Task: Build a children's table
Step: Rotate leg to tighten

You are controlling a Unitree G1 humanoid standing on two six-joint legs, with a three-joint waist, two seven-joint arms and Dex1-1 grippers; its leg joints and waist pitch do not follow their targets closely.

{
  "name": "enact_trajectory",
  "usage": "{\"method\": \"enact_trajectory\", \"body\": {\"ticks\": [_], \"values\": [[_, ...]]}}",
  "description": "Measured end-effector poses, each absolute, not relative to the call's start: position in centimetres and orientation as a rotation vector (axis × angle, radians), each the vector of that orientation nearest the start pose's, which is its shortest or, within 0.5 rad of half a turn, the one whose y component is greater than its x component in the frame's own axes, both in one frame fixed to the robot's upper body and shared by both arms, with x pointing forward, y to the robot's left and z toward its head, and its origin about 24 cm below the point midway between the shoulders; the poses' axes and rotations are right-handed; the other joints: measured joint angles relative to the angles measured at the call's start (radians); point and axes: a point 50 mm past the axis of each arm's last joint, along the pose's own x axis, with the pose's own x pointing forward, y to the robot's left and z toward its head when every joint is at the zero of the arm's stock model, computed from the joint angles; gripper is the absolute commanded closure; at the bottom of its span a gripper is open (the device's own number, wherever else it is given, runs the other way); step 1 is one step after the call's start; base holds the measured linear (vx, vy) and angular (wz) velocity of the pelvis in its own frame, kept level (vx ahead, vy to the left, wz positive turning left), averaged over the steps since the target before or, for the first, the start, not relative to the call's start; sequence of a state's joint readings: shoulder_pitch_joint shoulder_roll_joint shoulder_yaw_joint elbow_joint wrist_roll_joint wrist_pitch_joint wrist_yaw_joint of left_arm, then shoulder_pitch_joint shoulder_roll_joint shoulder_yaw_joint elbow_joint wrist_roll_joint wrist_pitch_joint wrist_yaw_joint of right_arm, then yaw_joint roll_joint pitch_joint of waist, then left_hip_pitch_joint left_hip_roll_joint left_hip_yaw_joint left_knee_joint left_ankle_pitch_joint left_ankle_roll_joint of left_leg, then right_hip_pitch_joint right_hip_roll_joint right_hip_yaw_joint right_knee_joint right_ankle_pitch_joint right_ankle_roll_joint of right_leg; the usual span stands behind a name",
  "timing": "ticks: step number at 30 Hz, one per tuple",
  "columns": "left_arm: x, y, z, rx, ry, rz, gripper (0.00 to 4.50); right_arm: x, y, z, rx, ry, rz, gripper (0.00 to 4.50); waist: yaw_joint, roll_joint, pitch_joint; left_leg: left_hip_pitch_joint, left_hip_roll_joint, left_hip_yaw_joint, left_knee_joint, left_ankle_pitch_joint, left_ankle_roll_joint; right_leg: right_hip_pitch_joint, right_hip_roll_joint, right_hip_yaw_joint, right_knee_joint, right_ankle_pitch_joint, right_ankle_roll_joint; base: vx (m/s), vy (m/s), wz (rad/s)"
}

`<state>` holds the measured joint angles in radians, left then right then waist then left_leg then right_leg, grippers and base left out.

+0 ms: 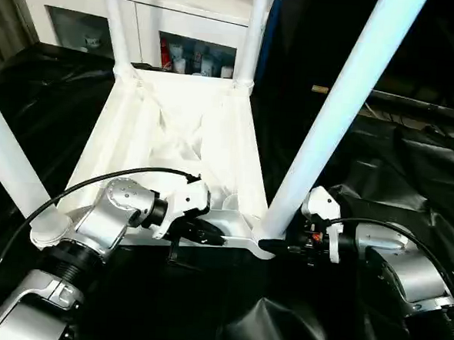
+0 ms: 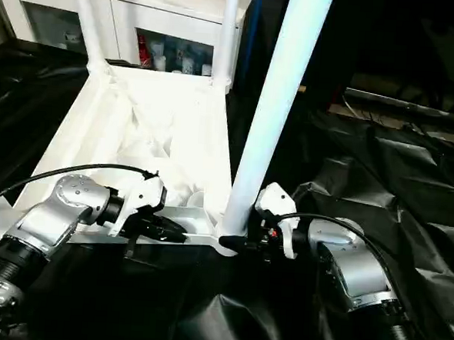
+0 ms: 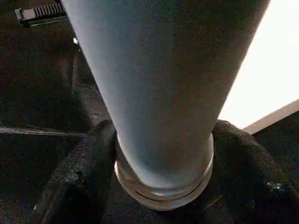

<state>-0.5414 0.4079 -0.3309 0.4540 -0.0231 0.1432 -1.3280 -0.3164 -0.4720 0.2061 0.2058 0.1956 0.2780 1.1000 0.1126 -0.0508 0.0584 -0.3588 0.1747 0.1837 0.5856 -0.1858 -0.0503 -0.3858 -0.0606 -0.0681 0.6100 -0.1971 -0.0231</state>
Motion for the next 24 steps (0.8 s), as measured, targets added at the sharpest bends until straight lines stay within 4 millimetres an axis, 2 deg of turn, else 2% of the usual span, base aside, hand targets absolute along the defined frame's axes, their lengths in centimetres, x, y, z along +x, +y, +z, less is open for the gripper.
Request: {"method": "enact_trajectory", "body": {"ticks": [5,9,16,20,21,24], "values": [[30.1,12.6,5.4,0.389,0.461,-1.446,4.5,27.9,-15.7,4.8,-0.183,0.383,1.128,1.8,-0.002,-0.001,0.0,0.002,0.0,0.0,0.0,0.0,0.0,0.001,0.0,0.0,0.001,0.0,0.0,0.0,0.0,0.0],[31.4,11.1,5.1,0.386,0.437,-1.282,4.5,29.6,-14.7,3.8,-0.096,0.352,0.836,1.81,-0.026,-0.001,-0.001,0.007,0.0,0.0,0.0,0.001,-0.001,0.002,0.0,0.0,0.002,-0.001,0.003,0.0,0.0,0.0],[33.0,8.2,4.7,0.378,0.428,-1.071,4.5,32.1,-12.2,3.3,0.011,0.343,0.464,1.81,-0.034,0.0,-0.001,0.009,0.0,-0.001,0.0,0.001,-0.002,0.002,0.0,0.0,-0.001,-0.002,0.004,0.0,0.0,0.0],[33.2,7.1,4.6,0.378,0.422,-1.027,4.5,32.8,-11.7,3.3,-0.001,0.329,0.393,1.81,-0.035,0.003,-0.003,0.008,-0.002,-0.001,0.0,0.001,-0.002,0.003,-0.001,0.002,-0.001,-0.002,0.004,0.0,0.0,0.0],[33.2,7.1,4.6,0.378,0.421,-1.026,4.5,32.9,-11.7,3.3,-0.005,0.324,0.394,1.25,-0.035,0.004,-0.004,0.008,-0.002,0.0,0.0,0.001,-0.002,0.003,-0.001,0.002,-0.001,-0.001,0.004,0.0,0.0,0.0],[33.2,6.9,4.7,0.375,0.417,-1.025,4.5,32.9,-11.6,3.4,-0.004,0.319,0.394,1.05,-0.031,0.006,-0.004,0.009,-0.002,0.0,-0.002,0.001,-0.002,0.003,0.0,0.002,0.0,-0.001,0.003,0.0,0.0,0.0]]}}
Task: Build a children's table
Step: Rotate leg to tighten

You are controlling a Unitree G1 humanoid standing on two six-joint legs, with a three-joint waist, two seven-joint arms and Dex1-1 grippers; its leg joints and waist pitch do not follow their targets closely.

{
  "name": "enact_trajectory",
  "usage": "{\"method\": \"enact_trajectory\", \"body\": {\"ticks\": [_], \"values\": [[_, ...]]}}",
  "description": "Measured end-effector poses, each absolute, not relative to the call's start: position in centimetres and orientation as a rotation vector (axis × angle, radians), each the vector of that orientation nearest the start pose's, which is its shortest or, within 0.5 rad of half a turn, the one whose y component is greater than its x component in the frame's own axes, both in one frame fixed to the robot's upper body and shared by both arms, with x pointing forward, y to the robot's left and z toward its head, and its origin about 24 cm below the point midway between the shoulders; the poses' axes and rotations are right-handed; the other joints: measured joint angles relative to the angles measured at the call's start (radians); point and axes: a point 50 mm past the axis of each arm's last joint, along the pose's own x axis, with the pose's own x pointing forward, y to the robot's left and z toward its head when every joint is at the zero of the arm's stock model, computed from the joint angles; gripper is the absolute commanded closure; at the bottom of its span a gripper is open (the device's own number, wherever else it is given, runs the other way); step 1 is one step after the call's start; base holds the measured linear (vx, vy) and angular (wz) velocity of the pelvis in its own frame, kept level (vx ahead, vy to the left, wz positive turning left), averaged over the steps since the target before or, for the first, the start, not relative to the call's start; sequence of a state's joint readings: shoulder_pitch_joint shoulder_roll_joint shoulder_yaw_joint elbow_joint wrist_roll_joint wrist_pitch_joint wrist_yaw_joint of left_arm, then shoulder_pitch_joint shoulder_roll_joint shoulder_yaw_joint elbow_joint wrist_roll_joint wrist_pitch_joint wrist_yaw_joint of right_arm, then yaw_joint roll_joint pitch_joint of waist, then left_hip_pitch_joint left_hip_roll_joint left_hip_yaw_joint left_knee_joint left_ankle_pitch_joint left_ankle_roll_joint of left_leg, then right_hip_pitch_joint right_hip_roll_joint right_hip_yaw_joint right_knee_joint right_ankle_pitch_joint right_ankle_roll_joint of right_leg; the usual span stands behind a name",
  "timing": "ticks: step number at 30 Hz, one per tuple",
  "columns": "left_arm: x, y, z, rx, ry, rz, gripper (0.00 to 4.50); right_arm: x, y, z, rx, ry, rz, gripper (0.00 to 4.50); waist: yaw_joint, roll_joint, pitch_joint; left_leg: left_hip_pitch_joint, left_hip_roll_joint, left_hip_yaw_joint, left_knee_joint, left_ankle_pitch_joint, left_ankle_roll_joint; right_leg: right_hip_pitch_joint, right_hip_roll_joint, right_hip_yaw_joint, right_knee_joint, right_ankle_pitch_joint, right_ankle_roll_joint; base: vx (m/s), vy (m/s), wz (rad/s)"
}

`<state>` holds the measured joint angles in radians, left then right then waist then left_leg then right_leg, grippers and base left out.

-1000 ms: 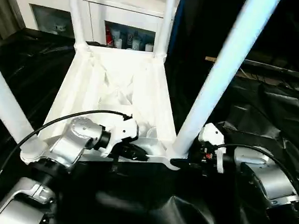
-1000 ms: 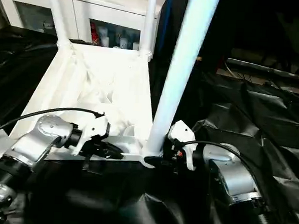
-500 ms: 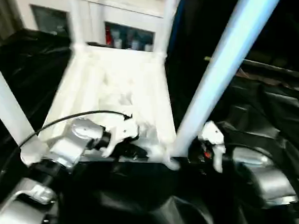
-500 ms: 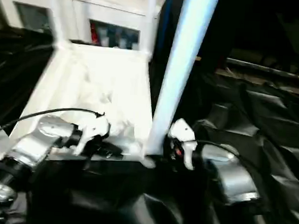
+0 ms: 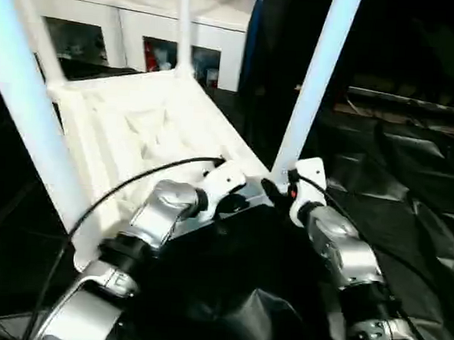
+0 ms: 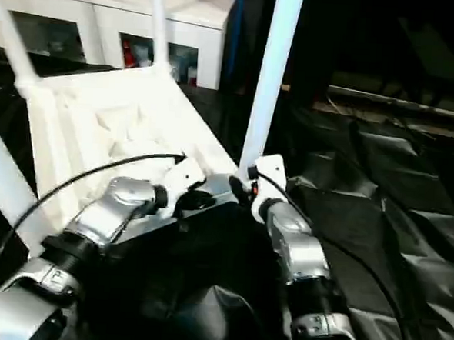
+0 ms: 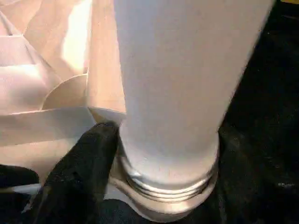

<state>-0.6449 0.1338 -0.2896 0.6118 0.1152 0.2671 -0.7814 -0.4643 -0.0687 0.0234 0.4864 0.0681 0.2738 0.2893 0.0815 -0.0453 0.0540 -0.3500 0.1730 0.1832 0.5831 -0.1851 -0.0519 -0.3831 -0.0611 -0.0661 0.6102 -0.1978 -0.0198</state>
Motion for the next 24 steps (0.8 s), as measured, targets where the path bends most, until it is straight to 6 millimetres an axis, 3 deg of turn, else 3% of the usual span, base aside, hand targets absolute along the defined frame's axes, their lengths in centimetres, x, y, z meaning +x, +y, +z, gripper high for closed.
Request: {"method": "enact_trajectory", "body": {"ticks": [4,17,24], "values": [[33.2,7.1,4.8,0.374,0.417,-1.037,4.5,33.0,-11.6,3.5,-0.006,0.317,0.426,0.6,0.001,0.0,0.0,0.001,0.0,0.0,-0.004,0.0,0.0,-0.001,0.001,0.0,0.0,0.0,0.0,0.0,0.0,0.0],[32.1,11.2,5.3,0.379,0.429,-1.227,4.5,30.5,-15.2,4.4,-0.224,0.357,0.918,0.6,0.006,-0.004,0.002,-0.001,0.001,0.0,-0.005,0.0,0.0,-0.002,0.001,-0.001,-0.001,0.0,0.0,0.0,0.0,0.0],[30.9,12.9,5.6,0.375,0.452,-1.373,4.5,29.3,-14.9,4.8,-0.248,0.376,1.104,0.6,0.014,-0.007,0.004,-0.006,0.001,0.002,-0.004,0.0,0.0,-0.004,0.0,0.0,-0.001,0.0,-0.003,0.0,0.0,0.0]]}}
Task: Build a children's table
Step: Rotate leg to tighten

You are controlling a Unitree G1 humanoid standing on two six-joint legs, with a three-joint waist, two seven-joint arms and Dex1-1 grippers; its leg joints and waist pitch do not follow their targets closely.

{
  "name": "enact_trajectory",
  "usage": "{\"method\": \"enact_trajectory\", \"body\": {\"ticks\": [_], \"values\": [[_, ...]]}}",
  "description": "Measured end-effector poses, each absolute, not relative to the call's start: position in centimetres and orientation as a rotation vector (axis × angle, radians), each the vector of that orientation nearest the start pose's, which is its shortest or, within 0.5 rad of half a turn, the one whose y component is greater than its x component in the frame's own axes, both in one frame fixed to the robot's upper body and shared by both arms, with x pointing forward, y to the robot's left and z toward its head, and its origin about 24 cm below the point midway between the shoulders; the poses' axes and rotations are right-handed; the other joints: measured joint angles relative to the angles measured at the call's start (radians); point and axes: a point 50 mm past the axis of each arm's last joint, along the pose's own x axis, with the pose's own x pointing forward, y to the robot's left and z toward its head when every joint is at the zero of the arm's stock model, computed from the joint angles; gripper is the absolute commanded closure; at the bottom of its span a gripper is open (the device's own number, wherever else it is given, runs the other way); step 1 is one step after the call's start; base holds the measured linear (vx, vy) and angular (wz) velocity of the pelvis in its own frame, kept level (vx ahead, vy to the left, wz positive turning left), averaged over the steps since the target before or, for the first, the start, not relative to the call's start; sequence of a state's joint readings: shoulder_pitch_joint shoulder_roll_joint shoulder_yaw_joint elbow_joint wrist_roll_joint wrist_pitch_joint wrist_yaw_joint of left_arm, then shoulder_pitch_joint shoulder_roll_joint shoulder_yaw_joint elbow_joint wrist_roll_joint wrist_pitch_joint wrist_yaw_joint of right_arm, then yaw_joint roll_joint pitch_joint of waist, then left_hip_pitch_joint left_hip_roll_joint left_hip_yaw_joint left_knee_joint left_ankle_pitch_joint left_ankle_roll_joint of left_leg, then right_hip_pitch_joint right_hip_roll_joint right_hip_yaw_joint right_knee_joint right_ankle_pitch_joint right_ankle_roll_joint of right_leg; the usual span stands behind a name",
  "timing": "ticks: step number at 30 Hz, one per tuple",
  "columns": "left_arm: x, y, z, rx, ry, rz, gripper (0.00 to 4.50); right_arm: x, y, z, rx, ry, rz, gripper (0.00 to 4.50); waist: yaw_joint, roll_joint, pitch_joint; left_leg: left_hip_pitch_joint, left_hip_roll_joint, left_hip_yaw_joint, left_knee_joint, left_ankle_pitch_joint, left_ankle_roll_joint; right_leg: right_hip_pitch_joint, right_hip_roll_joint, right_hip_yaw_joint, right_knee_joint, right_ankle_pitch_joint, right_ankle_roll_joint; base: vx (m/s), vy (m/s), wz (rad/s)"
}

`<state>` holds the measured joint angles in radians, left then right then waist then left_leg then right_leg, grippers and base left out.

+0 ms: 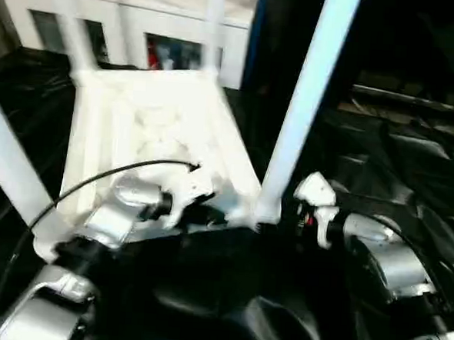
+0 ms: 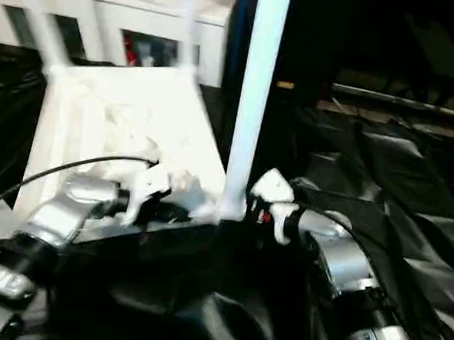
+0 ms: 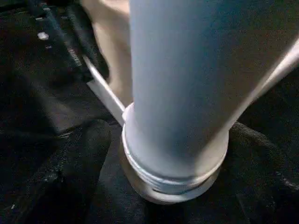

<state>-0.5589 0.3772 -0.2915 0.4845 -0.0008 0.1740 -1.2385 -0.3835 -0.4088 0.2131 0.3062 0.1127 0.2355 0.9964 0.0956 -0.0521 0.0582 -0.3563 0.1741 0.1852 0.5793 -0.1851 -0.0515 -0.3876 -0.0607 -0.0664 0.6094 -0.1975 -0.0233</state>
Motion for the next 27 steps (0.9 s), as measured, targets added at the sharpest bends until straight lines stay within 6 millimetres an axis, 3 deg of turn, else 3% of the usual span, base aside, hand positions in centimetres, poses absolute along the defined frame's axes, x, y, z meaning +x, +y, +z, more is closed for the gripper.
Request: {"method": "enact_trajectory", "body": {"ticks": [7,21,27], "values": [[30.31,13.45,5.87,0.376,0.457,-1.416,4.5,28.71,-14.68,4.94,-0.232,0.372,1.173,0.6,0.002,-0.001,0.001,-0.006,0.0,0.0,0.0,0.0,0.001,-0.006,0.0,0.0,0.001,0.0,-0.001,0.0,0.0,0.0],[29.86,13.38,5.9,0.37,0.466,-1.459,4.5,28.33,-14.85,5.06,-0.19,0.379,1.211,1.68,0.014,-0.001,0.001,-0.011,0.001,0.0,0.007,0.001,0.004,-0.01,0.0,0.0,0.005,0.0,-0.001,0.0,0.0,0.0],[29.82,13.36,5.9,0.369,0.466,-1.462,4.5,28.26,-14.91,5.0,-0.171,0.386,1.208,1.77,0.016,-0.001,0.001,-0.012,0.001,0.0,0.007,0.001,0.004,-0.01,0.0,0.0,0.006,0.0,-0.001,0.0,0.0,0.0]]}}
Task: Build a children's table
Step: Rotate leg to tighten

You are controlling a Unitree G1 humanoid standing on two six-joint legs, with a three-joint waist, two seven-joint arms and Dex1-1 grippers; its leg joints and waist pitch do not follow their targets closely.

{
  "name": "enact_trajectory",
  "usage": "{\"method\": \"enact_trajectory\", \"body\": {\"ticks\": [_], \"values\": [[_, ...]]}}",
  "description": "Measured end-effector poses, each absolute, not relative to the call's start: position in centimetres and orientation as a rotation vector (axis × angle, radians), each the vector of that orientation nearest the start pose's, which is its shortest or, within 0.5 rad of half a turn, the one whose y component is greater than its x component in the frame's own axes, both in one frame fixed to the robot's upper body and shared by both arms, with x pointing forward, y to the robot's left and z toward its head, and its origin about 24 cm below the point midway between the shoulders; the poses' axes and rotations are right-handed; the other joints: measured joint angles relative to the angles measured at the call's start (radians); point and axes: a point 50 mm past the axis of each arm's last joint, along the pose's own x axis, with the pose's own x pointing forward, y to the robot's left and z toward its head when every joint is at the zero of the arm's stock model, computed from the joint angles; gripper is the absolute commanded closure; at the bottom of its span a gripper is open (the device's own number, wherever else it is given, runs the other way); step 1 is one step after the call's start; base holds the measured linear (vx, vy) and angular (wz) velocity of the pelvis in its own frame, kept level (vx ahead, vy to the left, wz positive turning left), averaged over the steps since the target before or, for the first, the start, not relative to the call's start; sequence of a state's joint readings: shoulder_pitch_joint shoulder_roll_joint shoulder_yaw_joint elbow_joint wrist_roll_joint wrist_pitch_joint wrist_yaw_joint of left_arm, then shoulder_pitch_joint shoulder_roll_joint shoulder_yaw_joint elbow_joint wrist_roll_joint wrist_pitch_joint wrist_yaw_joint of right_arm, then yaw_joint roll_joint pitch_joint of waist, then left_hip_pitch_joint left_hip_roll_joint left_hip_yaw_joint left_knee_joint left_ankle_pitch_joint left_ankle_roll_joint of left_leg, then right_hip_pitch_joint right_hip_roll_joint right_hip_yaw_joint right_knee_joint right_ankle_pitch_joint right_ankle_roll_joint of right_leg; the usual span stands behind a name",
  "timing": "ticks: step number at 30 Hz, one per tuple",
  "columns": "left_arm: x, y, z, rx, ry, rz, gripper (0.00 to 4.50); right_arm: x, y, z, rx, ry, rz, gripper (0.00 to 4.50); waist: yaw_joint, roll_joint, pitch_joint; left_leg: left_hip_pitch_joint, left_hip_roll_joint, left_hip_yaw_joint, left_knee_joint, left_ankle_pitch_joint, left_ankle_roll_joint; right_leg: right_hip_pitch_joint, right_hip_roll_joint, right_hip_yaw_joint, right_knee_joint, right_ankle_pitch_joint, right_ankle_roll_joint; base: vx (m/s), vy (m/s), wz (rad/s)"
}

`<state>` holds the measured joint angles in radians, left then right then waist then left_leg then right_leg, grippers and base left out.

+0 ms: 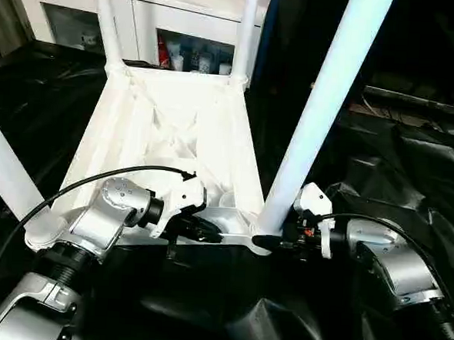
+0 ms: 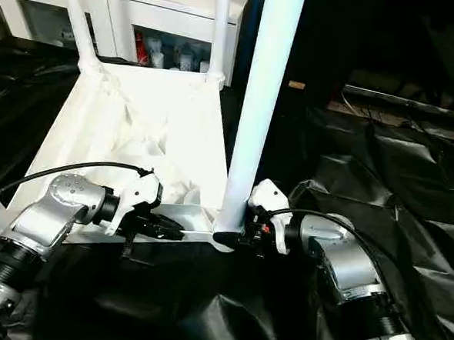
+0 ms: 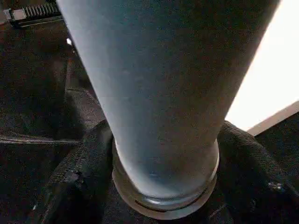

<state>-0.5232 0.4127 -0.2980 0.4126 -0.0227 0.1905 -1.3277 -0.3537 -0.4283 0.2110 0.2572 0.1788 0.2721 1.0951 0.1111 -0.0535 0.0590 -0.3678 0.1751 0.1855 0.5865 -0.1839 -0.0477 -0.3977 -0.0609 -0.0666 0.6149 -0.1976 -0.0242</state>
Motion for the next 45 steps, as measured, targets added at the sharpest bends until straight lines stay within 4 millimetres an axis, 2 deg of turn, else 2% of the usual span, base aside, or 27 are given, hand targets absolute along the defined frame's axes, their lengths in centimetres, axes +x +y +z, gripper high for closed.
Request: {"method": "enact_trajectory", "body": {"ticks": [2,5,9,13,15,18,20,22,27,31,36,38,41,45], "values": [[29.8,13.3,5.9,0.367,0.466,-1.458,4.5,28.2,-14.9,4.9,-0.149,0.386,1.199,1.77,0.001,0.0,0.0,0.0,0.0,0.0,0.0,0.0,0.0,0.0,0.0,0.0,0.0,0.0,0.0,0.0,0.0,0.0],[30.2,12.9,5.7,0.369,0.454,-1.401,4.5,28.6,-14.6,4.4,-0.079,0.37,1.093,1.78,-0.003,0.0,0.0,0.002,0.0,0.0,0.001,0.0,-0.001,0.001,0.0,0.0,0.001,0.001,-0.001,0.0,0.0,0.0],[31.6,10.8,5.3,0.379,0.427,-1.251,4.5,30.4,-13.9,3.5,-0.015,0.343,0.802,1.78,-0.02,0.001,-0.001,0.004,0.0,0.0,0.003,0.0,-0.004,0.002,0.0,0.001,0.002,0.003,-0.001,0.0,0.0,0.0],[32.8,8.2,5.0,0.367,0.412,-1.108,4.5,32.3,-12.5,3.2,0.038,0.33,0.488,1.78,-0.024,0.003,-0.002,0.005,0.0,0.0,0.003,0.0,-0.005,0.003,0.0,0.001,0.002,0.003,0.003,0.0,0.0,0.0],[32.9,6.9,4.8,0.365,0.41,-1.071,4.5,32.7,-12.2,3.1,0.043,0.33,0.38,1.78,-0.024,0.005,-0.004,0.005,0.0,0.0,0.003,0.0,-0.005,0.004,0.0,0.001,0.0,0.004,0.003,0.0,0.0,0.0],[33.0,6.3,4.6,0.371,0.407,-1.045,4.5,33.0,-11.9,3.1,0.031,0.327,0.327,1.78,-0.022,0.008,-0.005,0.011,0.0,0.0,0.002,0.0,-0.005,0.01,0.0,0.001,-0.001,0.003,0.003,0.0,0.0,0.0],[33.0,6.1,4.6,0.376,0.406,-1.043,4.5,33.0,-11.9,3.0,0.017,0.319,0.328,1.78,-0.021,0.009,-0.006,0.013,0.0,0.0,0.001,0.0,-0.005,0.012,0.0,0.001,-0.002,0.003,0.003,0.0,0.0,0.0],[33.0,6.1,4.6,0.378,0.404,-1.043,4.5,33.0,-12.0,3.0,0.029,0.315,0.332,1.22,-0.021,0.009,-0.006,0.013,0.0,-0.001,0.0,0.0,-0.005,0.012,0.0,0.001,-0.003,0.004,0.003,0.0,0.0,0.0],[33.0,6.3,4.6,0.386,0.397,-1.065,4.5,32.9,-12.6,3.0,0.021,0.322,0.401,0.85,-0.021,0.009,-0.006,0.013,0.0,-0.001,0.0,0.0,-0.005,0.013,0.0,0.001,-0.003,0.003,0.004,0.0,0.0,0.0],[32.9,7.4,4.6,0.395,0.393,-1.12,4.5,32.1,-13.6,3.1,-0.034,0.329,0.55,0.85,-0.021,0.009,-0.006,0.013,0.0,-0.001,-0.002,0.0,-0.005,0.012,0.0,0.0,-0.003,0.002,0.005,0.0,0.0,0.0],[32.1,10.0,4.8,0.386,0.403,-1.25,4.5,30.6,-14.9,3.7,-0.095,0.348,0.813,0.85,-0.021,0.011,-0.004,0.013,0.0,-0.002,-0.003,0.0,-0.005,0.012,0.0,-0.001,-0.003,0.002,0.005,0.0,0.0,0.0],[31.7,10.8,4.9,0.382,0.412,-1.308,4.5,30.1,-15.0,4.3,-0.101,0.345,0.911,0.85,-0.021,0.012,-0.004,0.012,0.0,-0.002,-0.003,0.0,-0.005,0.012,0.0,-0.001,-0.003,0.002,0.005,0.0,0.0,0.0],[31.2,11.5,5.0,0.385,0.414,-1.387,4.5,29.5,-14.8,5.1,-0.124,0.326,1.027,0.85,-0.011,0.012,-0.004,0.011,0.0,-0.001,-0.003,0.0,-0.005,0.012,0.0,0.0,-0.004,0.002,0.004,0.0,0.0,0.0],[30.5,12.6,5.2,0.383,0.433,-1.458,4.5,28.4,-14.9,5.3,-0.146,0.345,1.16,0.85,-0.008,0.011,-0.004,0.009,0.0,-0.001,-0.001,0.0,-0.004,0.012,0.0,0.0,-0.005,0.003,0.002,0.0,0.0,0.0]]}}
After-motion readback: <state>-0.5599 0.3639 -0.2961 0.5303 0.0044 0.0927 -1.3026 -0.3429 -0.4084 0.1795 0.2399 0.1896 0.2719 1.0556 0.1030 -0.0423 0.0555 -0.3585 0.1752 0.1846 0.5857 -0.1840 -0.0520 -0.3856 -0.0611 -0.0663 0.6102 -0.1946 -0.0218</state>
